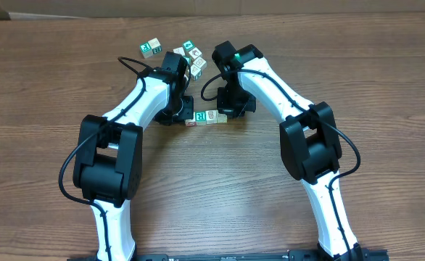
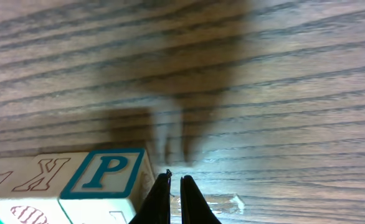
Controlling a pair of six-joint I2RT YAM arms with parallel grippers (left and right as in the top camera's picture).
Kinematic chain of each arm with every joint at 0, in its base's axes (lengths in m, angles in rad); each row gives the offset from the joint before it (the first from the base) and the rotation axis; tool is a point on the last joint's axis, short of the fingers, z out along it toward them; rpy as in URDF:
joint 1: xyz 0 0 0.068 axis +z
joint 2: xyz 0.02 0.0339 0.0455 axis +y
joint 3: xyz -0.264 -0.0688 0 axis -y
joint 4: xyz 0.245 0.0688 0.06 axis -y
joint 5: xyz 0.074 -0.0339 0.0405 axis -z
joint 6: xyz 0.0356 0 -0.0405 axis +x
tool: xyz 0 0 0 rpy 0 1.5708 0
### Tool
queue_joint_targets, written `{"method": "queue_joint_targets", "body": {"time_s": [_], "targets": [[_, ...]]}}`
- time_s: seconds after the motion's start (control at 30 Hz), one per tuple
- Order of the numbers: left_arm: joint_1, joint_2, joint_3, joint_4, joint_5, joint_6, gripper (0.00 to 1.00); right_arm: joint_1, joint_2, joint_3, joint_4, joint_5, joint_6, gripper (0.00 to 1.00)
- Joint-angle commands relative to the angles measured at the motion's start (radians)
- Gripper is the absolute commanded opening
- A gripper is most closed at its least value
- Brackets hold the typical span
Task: Form a horizontal line
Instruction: 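Lift both grippers away from the block row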
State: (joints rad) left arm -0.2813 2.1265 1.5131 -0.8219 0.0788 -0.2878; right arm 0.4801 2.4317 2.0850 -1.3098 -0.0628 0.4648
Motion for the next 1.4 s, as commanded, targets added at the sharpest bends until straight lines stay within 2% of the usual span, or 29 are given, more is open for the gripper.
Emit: {"method": "queue_joint_targets", "body": {"time_s": [0.0,0.6,0.77,0.8,0.83,0.87,0.9,1.07,1.13,1.2,1.3,1.37], "targets": [[-0.005,0.011,-0.007,-0.008,0.014,0.015,0.04,-0.01,0.007,0.01,0.002,0.029,0.019,0.04],[0.098,0.011,-0.007,-0.045,0.014,0.015,0.04,-0.116,0.007,0.01,0.002,0.066,0.018,0.05],[0.127,0.011,-0.007,-0.05,0.014,0.01,0.04,-0.124,0.007,0.01,0.002,0.066,0.018,0.27],[0.134,0.011,-0.007,-0.051,0.014,0.01,0.07,-0.124,0.007,0.01,0.002,0.066,0.018,0.39],[0.139,0.011,-0.007,-0.053,0.014,0.01,0.12,-0.124,0.007,0.01,0.002,0.065,0.018,0.56],[0.146,0.011,-0.007,-0.057,0.014,0.01,0.15,-0.124,0.007,0.01,0.001,0.066,0.018,0.82],[0.15,0.011,-0.007,-0.06,0.014,0.011,0.18,-0.124,0.007,0.01,0.002,0.066,0.018,1.0],[0.154,0.011,-0.007,-0.071,0.014,0.011,0.34,-0.124,0.007,0.01,0.007,0.065,0.018,1.0],[0.154,0.011,-0.007,-0.072,0.014,0.011,0.33,-0.124,0.007,0.01,0.026,0.061,0.018,1.0],[0.154,0.011,-0.007,-0.08,0.014,0.011,0.27,-0.124,0.007,0.01,0.052,0.062,0.018,1.0],[0.154,0.011,-0.007,-0.101,0.014,0.02,0.09,-0.124,0.007,0.01,0.106,0.062,0.018,1.0],[0.157,0.005,-0.007,-0.115,0.01,0.023,0.05,-0.124,0.007,0.01,0.141,0.062,0.018,1.0]]}}
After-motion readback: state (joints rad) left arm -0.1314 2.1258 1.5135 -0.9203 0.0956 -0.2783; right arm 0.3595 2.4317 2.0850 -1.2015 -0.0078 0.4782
